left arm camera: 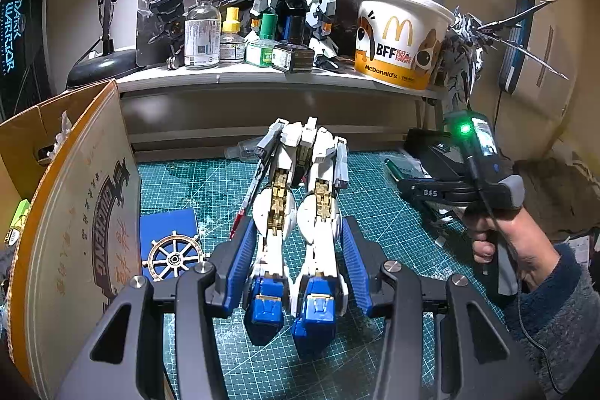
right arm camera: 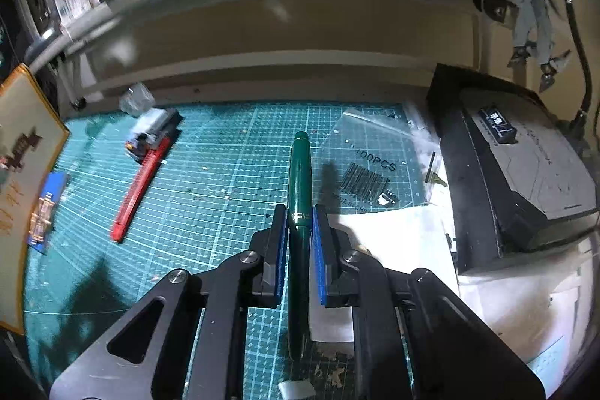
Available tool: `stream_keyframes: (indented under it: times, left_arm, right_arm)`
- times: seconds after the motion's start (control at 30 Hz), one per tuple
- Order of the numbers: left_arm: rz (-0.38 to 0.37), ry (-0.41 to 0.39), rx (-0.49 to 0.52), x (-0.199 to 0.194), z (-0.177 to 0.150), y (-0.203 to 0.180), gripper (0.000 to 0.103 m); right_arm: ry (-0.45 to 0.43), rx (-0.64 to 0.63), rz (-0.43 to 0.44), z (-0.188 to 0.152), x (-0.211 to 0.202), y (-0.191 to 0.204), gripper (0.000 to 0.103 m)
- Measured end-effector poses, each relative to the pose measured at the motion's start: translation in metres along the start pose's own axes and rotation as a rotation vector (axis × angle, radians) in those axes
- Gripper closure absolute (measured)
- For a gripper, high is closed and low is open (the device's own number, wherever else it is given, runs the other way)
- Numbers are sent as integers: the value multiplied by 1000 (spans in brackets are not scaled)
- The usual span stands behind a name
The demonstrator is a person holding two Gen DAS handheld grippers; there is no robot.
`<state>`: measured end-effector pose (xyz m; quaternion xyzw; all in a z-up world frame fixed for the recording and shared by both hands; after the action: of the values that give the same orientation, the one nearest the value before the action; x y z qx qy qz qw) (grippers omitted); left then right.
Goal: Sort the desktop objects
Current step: 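Close the right tool on the green pen and lift it while the left tool holds the figure, then carry the figure in the left tool and the pen in the right tool toward the cardboard box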
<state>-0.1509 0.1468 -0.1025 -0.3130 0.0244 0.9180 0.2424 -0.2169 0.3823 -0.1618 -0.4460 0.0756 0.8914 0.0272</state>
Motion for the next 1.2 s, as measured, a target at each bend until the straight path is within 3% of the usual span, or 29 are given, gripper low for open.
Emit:
stream_keyframes:
  times: [0.47, 0.83, 0.93, 1.07, 1.2]
  left_arm:
    - [23, -26, 27, -20, 6, -9, 57]
    - [16, -70, 40, -49, 8, -15, 57]
    - [14, -79, 42, -56, 9, -17, 57]
    - [13, -85, 45, -62, 7, -19, 57]
    - [13, -80, 46, -64, 5, -19, 57]
  right_arm:
    - [-157, 36, 112, 0, -74, 2, 91]
    - [-310, 36, 179, 3, -161, 0, 91]
    - [-324, 36, 180, 2, -174, 0, 91]
    - [-327, 61, 249, -3, -181, -2, 91]
    - [-279, 82, 292, -13, -171, -6, 91]
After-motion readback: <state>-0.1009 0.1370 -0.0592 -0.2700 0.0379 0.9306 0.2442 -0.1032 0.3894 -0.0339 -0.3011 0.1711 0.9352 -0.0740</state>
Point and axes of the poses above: each gripper's, at about its wrist camera, not at the fingertips, and x roughly the way its jaws point, y to its left, z to its top, the point moved 2 cm from there along x, roughly the way its jaws point, and after that the axes turned 1 degree about z, right-handed, at the moved point
